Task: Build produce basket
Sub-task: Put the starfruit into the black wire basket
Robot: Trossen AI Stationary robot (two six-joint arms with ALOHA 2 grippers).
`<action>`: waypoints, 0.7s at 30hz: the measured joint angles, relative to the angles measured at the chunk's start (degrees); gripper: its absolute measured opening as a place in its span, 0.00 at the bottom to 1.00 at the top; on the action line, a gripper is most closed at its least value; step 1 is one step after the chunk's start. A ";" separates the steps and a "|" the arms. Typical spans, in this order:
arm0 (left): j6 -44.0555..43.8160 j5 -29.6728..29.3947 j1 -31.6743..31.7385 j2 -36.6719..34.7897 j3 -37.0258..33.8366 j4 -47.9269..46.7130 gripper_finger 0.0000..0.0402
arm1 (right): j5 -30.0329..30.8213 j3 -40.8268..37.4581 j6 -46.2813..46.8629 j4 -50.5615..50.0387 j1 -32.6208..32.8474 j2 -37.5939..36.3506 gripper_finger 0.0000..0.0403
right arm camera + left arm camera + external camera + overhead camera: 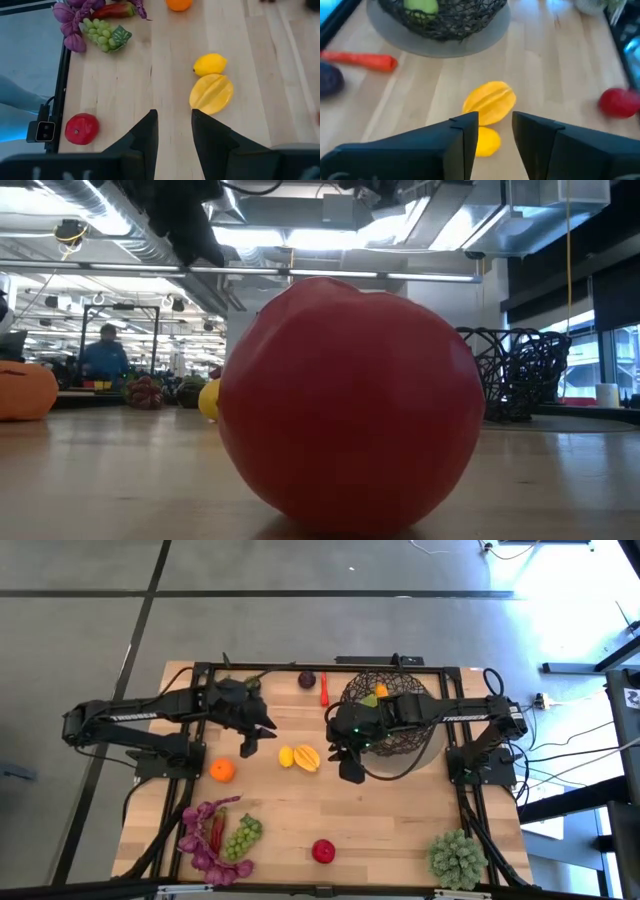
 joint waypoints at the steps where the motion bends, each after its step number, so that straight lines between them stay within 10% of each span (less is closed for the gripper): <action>1: 3.11 0.30 0.00 0.63 0.00 -0.11 0.27 | 0.01 -0.01 0.02 -0.06 -0.01 0.00 0.28; 21: 36.98 3.10 -4.09 23.38 -0.02 13.04 0.26 | 0.04 -0.01 0.08 -1.85 -0.02 -0.02 0.28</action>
